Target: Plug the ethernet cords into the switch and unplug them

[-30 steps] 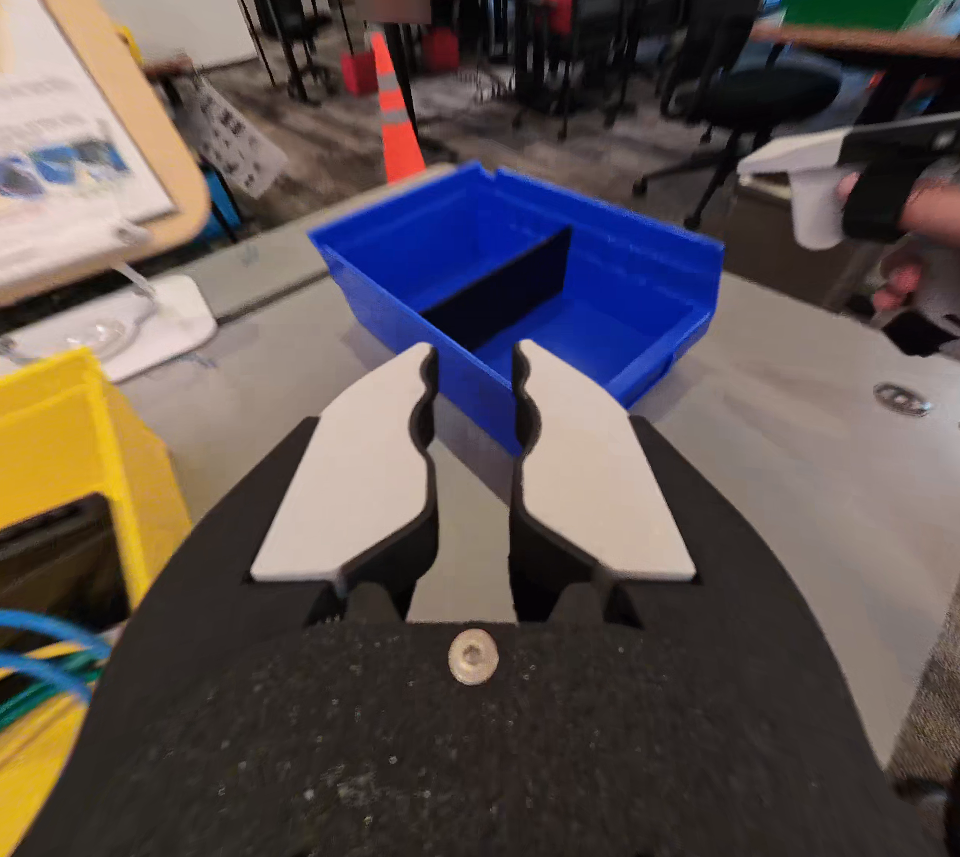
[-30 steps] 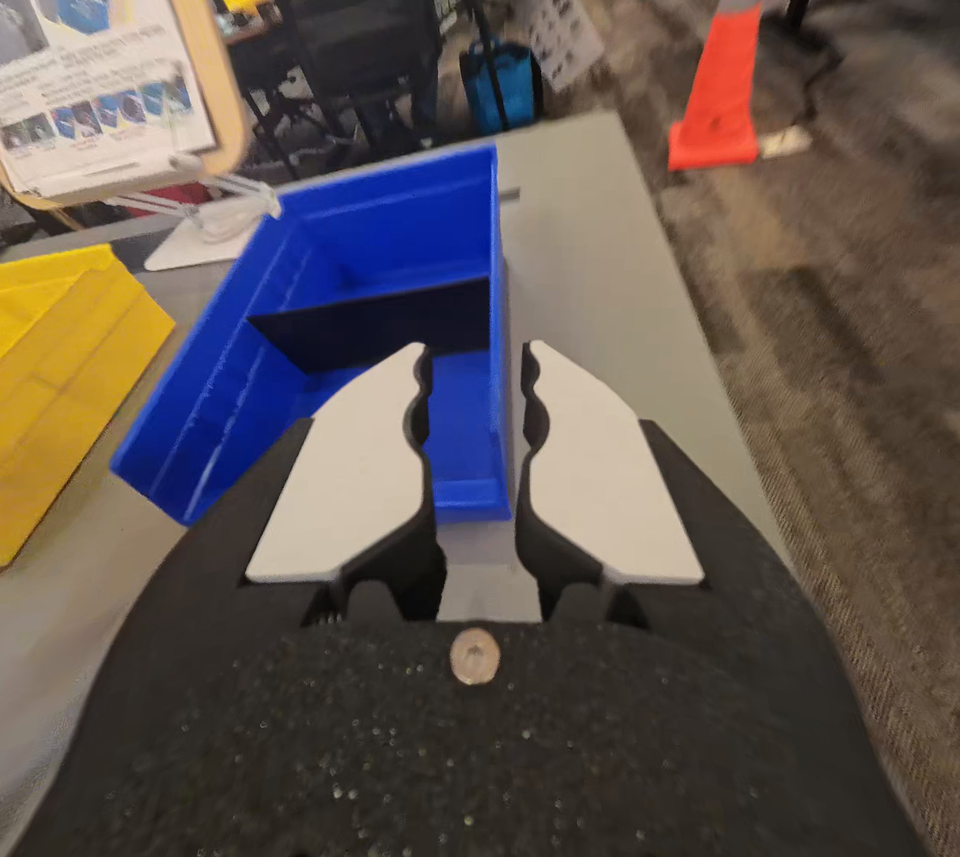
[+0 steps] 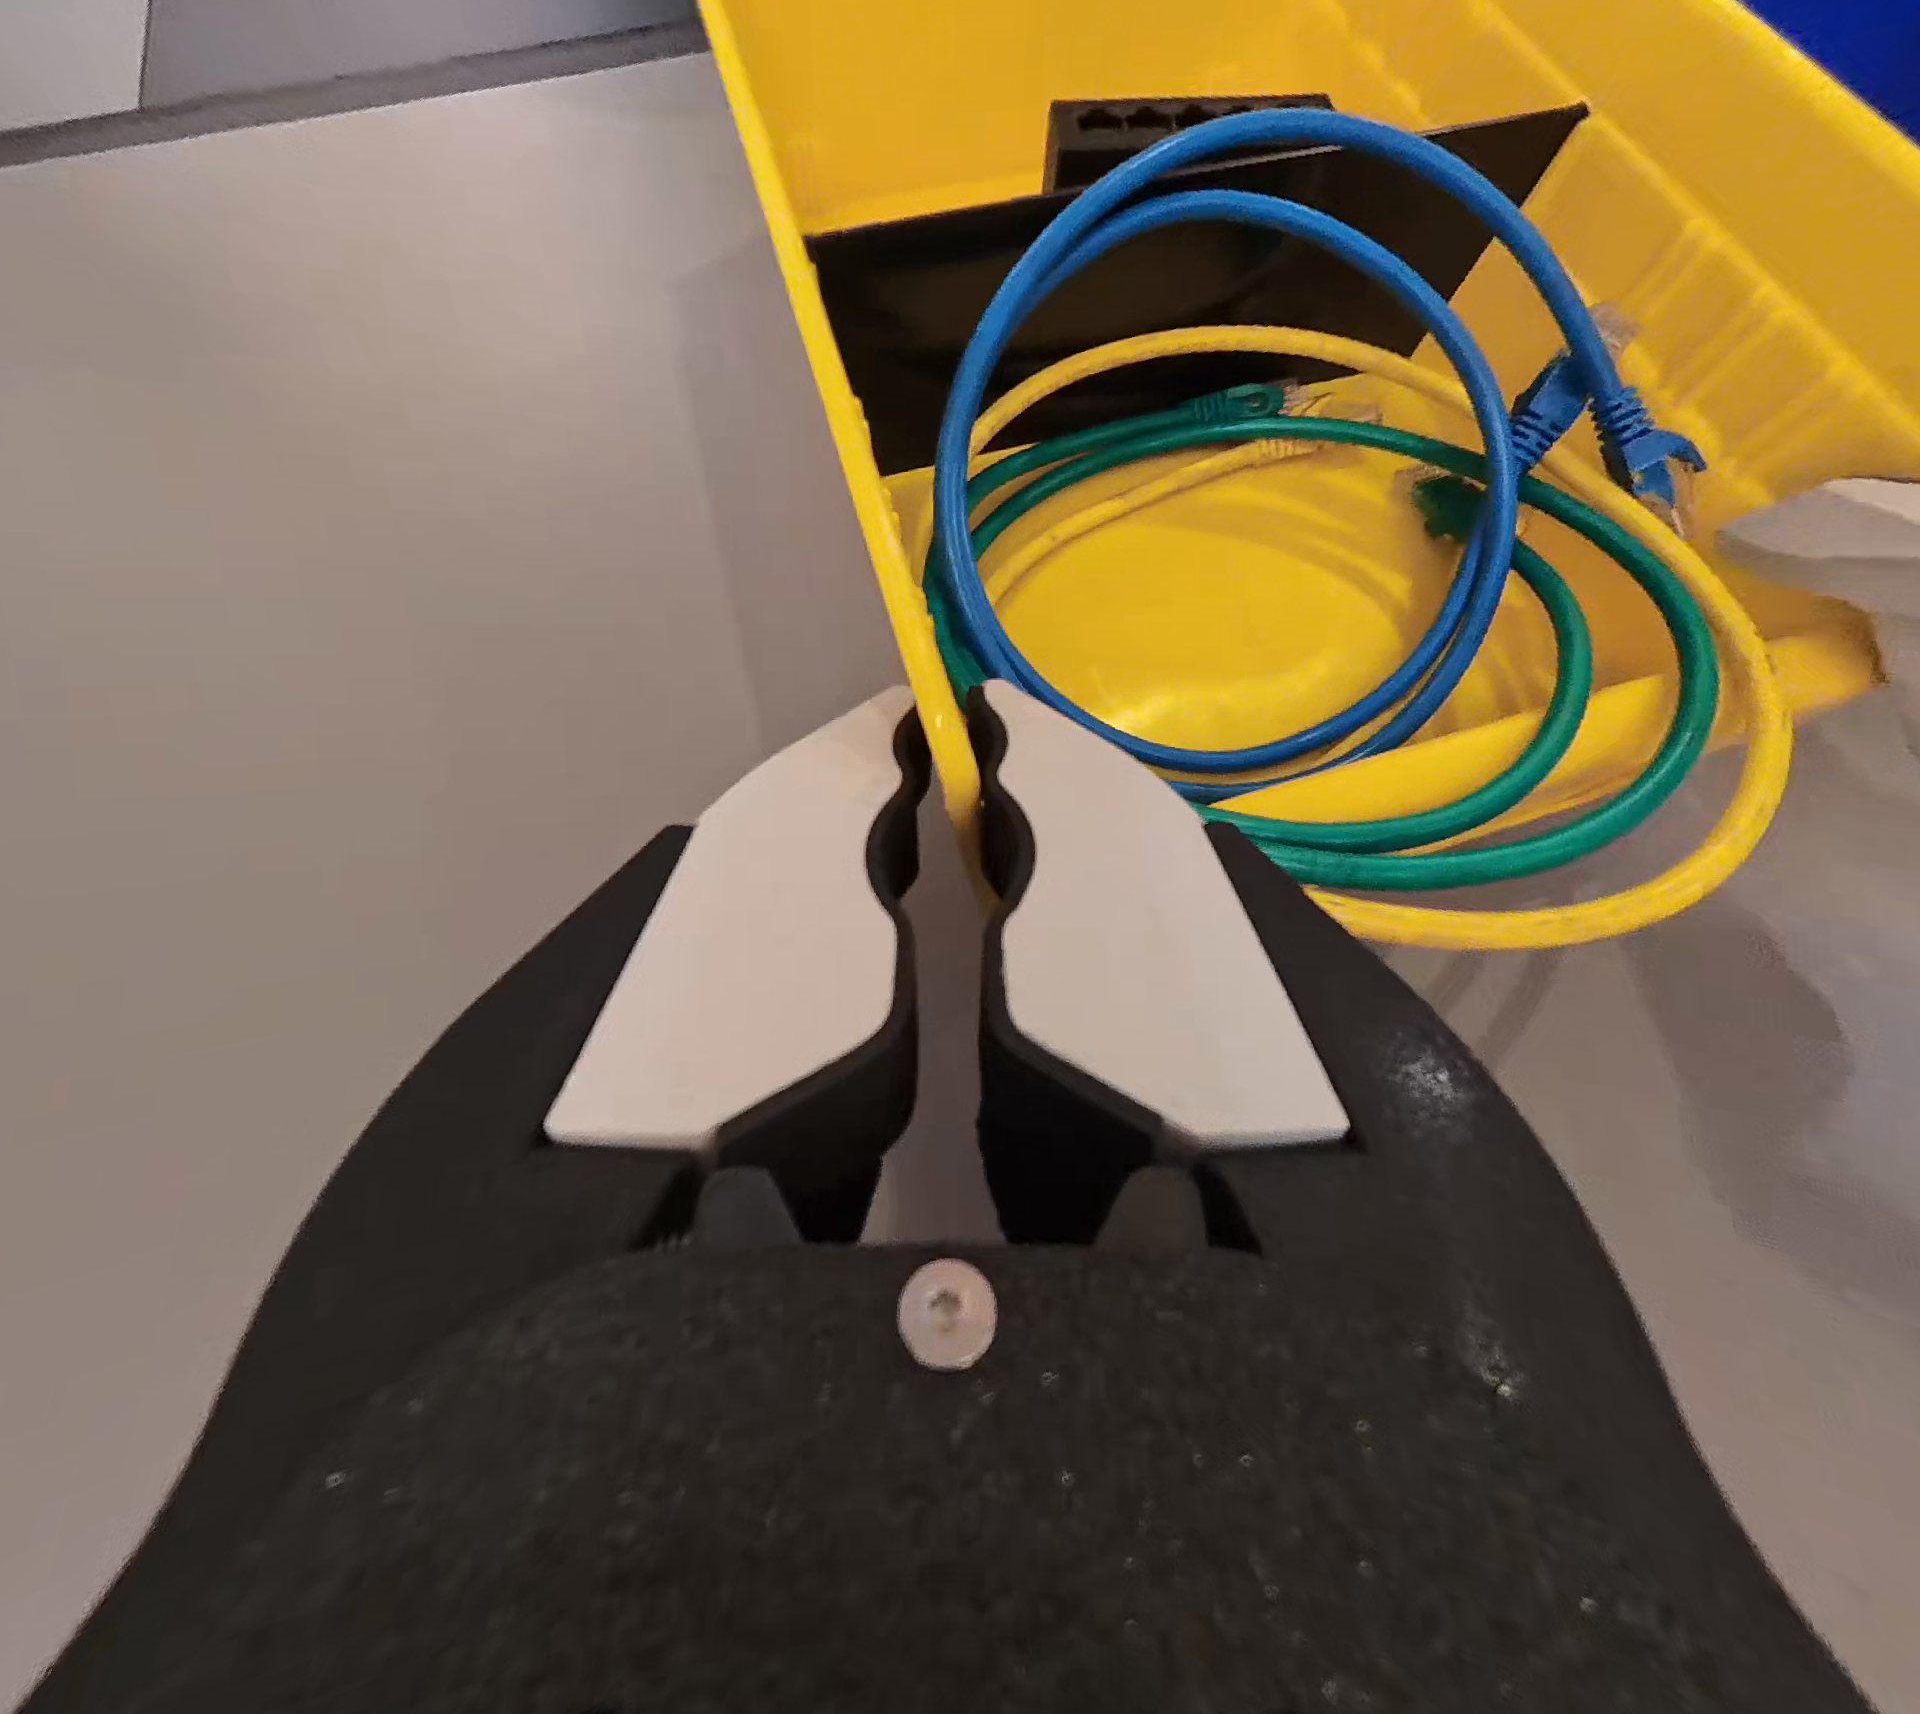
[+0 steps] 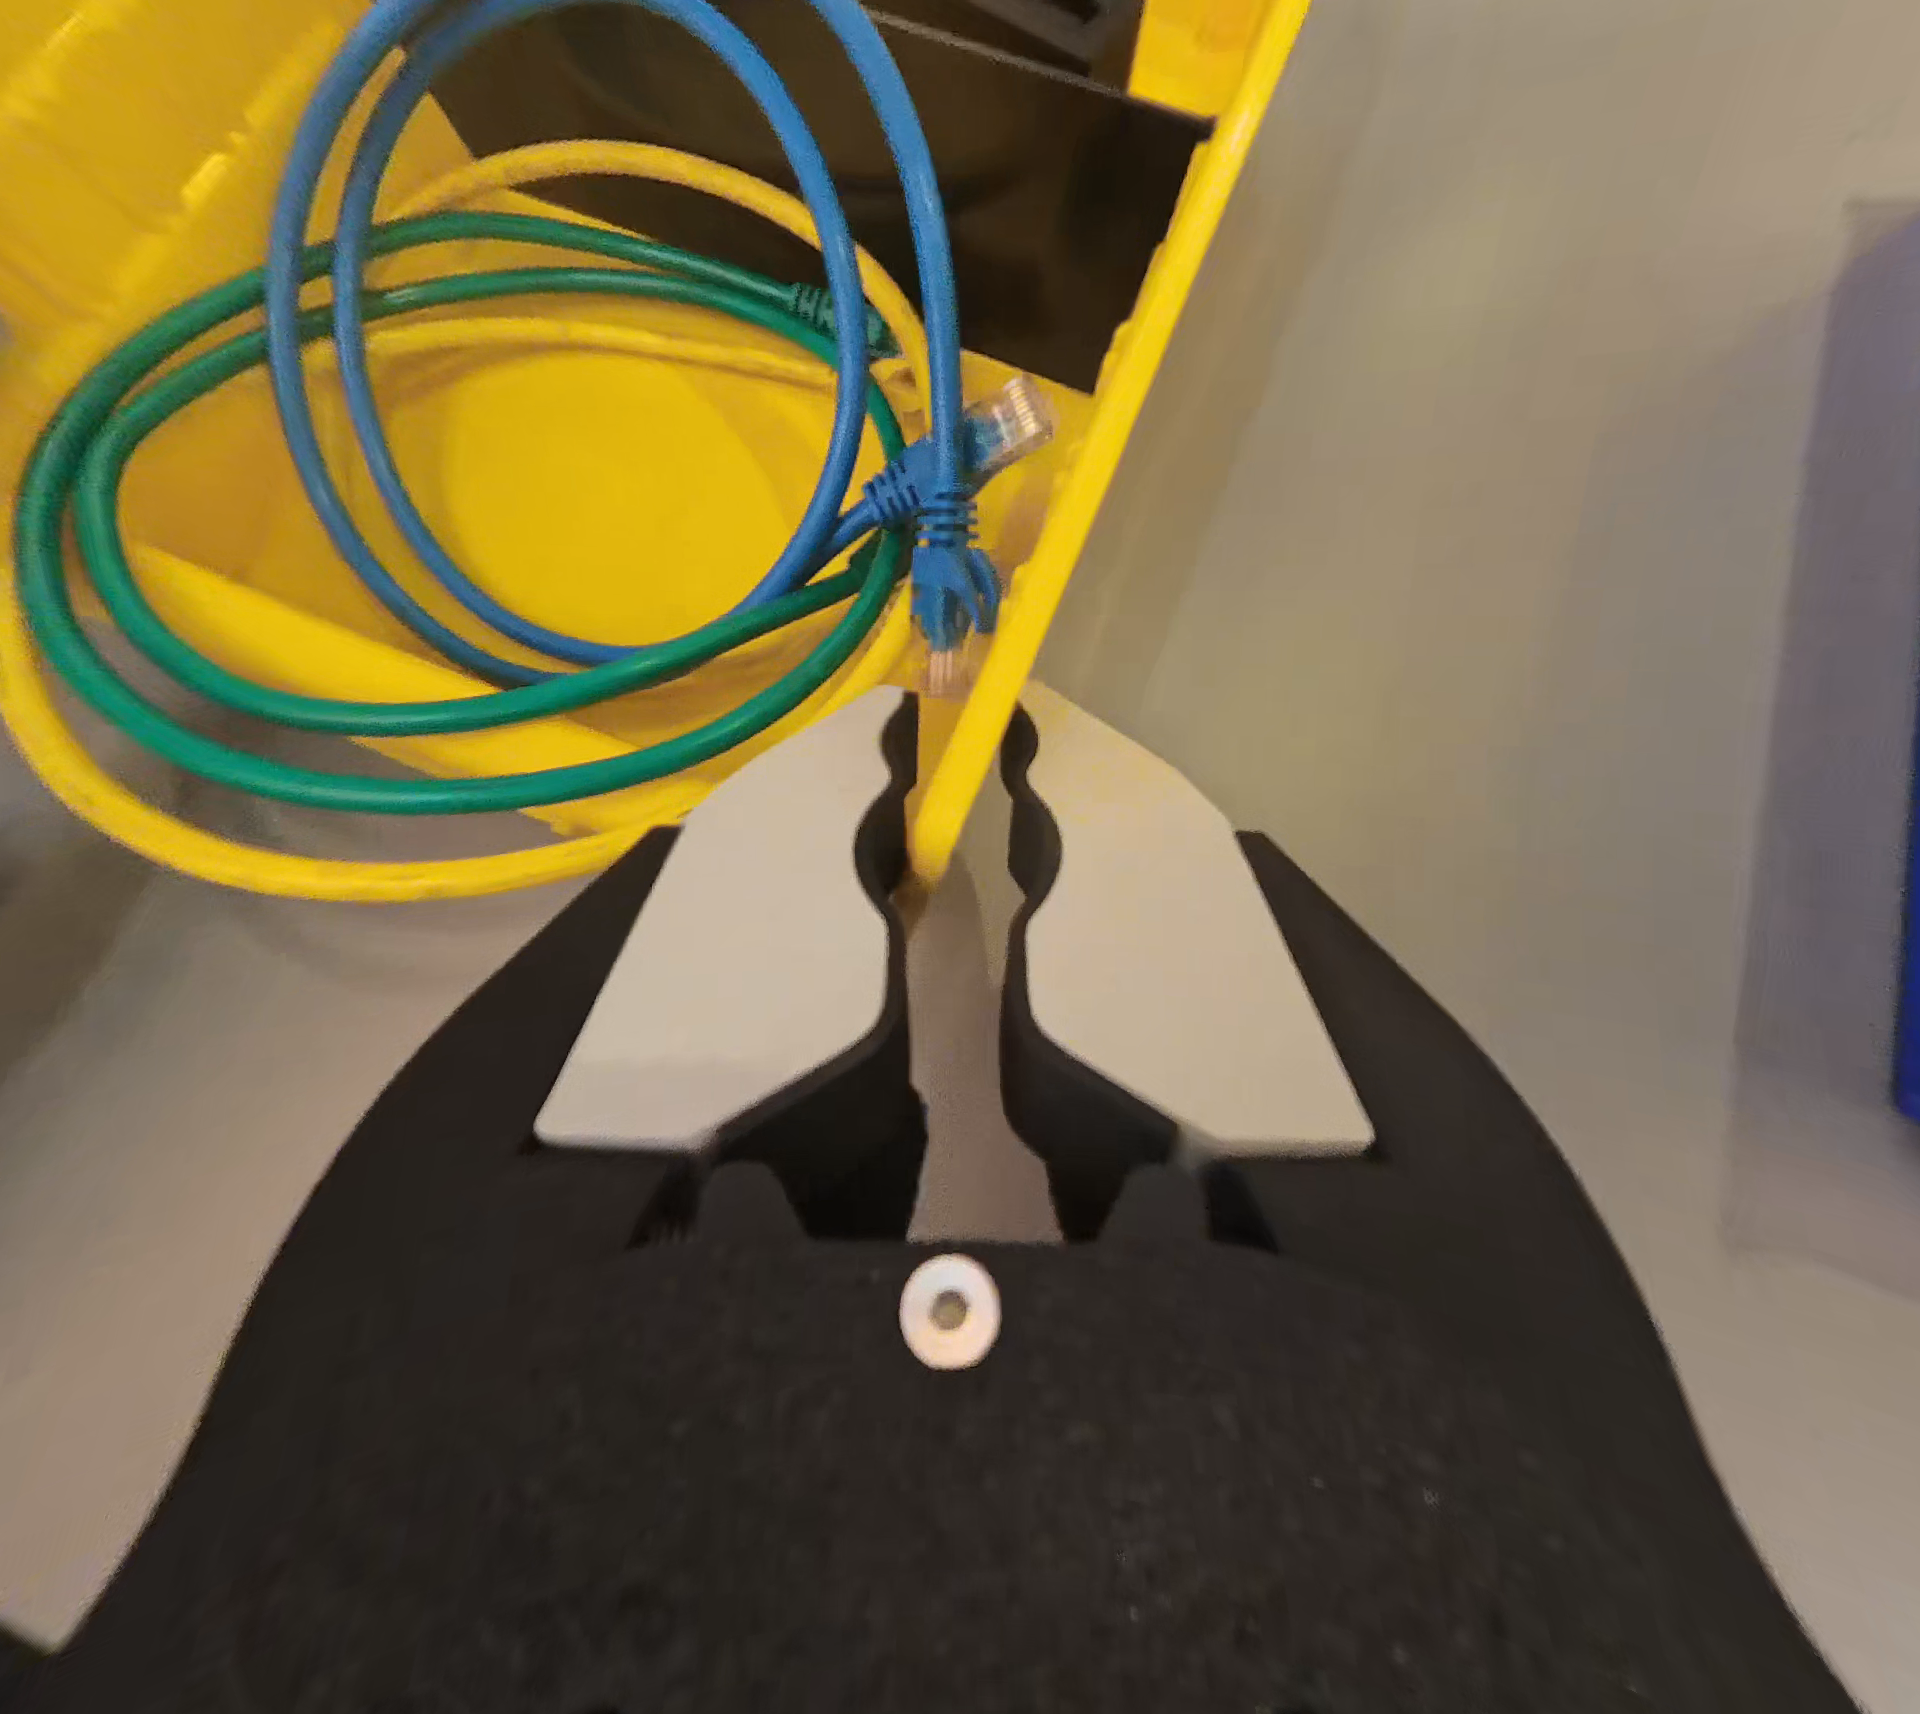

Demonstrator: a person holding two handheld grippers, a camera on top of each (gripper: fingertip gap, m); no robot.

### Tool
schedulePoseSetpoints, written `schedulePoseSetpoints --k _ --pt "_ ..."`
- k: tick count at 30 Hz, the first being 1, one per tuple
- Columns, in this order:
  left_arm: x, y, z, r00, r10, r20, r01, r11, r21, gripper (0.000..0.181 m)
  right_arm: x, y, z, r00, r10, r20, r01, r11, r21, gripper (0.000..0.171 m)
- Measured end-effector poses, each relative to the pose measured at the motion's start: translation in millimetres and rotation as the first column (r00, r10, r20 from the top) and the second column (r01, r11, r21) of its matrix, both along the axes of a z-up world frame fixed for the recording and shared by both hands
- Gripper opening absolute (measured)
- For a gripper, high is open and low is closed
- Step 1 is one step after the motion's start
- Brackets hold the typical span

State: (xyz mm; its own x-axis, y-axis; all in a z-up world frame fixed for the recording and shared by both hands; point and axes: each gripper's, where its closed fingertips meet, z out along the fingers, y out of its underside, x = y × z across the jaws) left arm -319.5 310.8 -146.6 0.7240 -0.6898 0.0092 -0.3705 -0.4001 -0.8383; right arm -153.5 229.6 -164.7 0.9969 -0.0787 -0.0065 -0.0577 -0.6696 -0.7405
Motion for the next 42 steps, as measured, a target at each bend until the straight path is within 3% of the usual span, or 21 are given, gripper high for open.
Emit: schedulePoseSetpoints --k 3,8,13,16,20,25,27,31,33,37,40,42 --pt "-1 2 3 1.000 -0.010 0.000 0.010 1.000 0.019 0.007 5 5 0 0.992 -0.027 0.125 0.027 1.000 0.003 0.010" --pt "-27 23 25 0.997 0.045 0.065 -0.049 0.997 0.054 0.005 -22 22 9 0.998 -0.035 0.054 0.031 0.997 0.064 0.010" --pt "-92 48 58 0.980 0.171 0.099 -0.186 0.967 0.174 0.004 -83 56 28 1.000 0.024 -0.009 -0.023 0.992 0.122 0.010" --pt "-143 66 59 0.967 0.247 0.069 -0.256 0.945 0.206 0.003 -132 77 33 0.997 0.081 0.001 -0.081 0.986 0.146 0.012" --pt "-201 87 40 0.936 0.338 0.095 -0.347 0.932 0.106 0.002 -188 101 28 0.991 0.127 0.051 -0.134 0.980 0.148 0.014" --pt "-239 103 5 0.888 0.440 0.132 -0.433 0.898 -0.082 0.003 -229 113 6 0.987 0.140 0.082 -0.150 0.979 0.139 0.018" --pt "-241 105 3 0.864 0.460 0.203 -0.435 0.887 -0.158 0.005 -233 114 6 0.985 0.151 0.087 -0.165 0.967 0.193 0.020" --pt "-242 106 3 0.871 0.467 0.152 -0.454 0.884 -0.112 0.005 -235 113 6 0.961 0.225 0.163 -0.252 0.952 0.173 0.022" --pt "-240 106 10 0.871 0.450 0.198 -0.438 0.893 -0.106 0.019 -237 105 7 0.937 0.308 0.162 -0.333 0.929 0.161 0.021" --pt "-253 100 40 0.836 0.447 0.317 -0.459 0.887 -0.041 0.024 -238 63 20 0.856 0.517 0.013 -0.510 0.838 0.193 0.025" --pt "-258 93 51 0.808 0.443 0.388 -0.470 0.882 -0.028 0.025 -193 34 36 0.844 0.529 -0.088 -0.492 0.830 0.262 0.029" --pt "-244 84 58 0.807 0.395 0.438 -0.425 0.905 -0.033 0.025 -144 15 42 0.858 0.510 -0.059 -0.471 0.828 0.304 0.031"
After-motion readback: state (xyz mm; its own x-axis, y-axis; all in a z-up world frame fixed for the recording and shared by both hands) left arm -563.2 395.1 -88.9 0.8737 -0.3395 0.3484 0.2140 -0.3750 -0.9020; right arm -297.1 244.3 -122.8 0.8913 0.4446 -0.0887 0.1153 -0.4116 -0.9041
